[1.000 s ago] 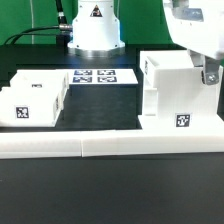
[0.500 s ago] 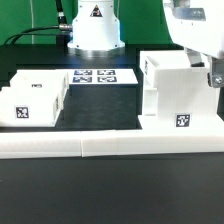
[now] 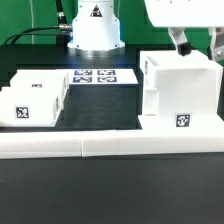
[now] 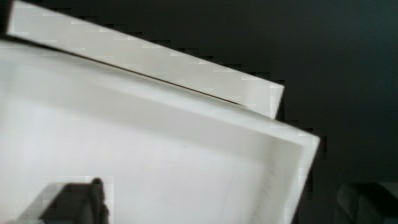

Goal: Assemble drawer

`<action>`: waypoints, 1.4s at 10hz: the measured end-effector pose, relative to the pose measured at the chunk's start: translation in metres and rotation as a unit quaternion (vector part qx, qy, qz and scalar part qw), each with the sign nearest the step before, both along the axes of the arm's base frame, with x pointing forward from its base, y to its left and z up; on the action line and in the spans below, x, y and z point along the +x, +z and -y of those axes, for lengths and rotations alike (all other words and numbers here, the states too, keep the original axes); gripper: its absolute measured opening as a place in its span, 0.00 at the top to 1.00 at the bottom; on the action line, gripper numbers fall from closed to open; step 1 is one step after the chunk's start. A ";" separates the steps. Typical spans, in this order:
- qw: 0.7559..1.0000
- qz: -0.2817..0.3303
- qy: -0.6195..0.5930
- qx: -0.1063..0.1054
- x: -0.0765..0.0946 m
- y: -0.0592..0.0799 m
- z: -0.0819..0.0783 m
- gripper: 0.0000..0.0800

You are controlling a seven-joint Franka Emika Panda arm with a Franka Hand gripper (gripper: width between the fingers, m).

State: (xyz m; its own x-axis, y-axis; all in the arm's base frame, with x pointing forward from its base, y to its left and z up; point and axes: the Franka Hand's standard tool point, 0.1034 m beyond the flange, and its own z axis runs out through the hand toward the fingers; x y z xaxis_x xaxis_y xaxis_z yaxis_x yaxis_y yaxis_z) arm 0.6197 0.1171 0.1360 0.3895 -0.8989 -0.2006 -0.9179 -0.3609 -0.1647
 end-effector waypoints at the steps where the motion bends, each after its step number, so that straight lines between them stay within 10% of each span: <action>1: 1.000 0.004 0.001 0.000 -0.003 0.001 -0.001 0.19; 11: 0.926 0.036 0.375 -0.031 -0.022 0.009 0.033 0.19; 14: 0.849 0.051 0.522 -0.062 -0.029 0.007 0.081 0.19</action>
Offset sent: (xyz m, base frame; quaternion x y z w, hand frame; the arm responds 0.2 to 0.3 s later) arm 0.0000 0.0000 0.0000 0.0000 0.0000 0.0000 1.0000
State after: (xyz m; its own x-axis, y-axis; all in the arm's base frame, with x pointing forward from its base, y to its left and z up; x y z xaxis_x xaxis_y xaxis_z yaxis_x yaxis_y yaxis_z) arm 0.5909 0.0358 0.1428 0.9968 -0.0655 -0.0467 -0.0709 -0.9894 -0.1266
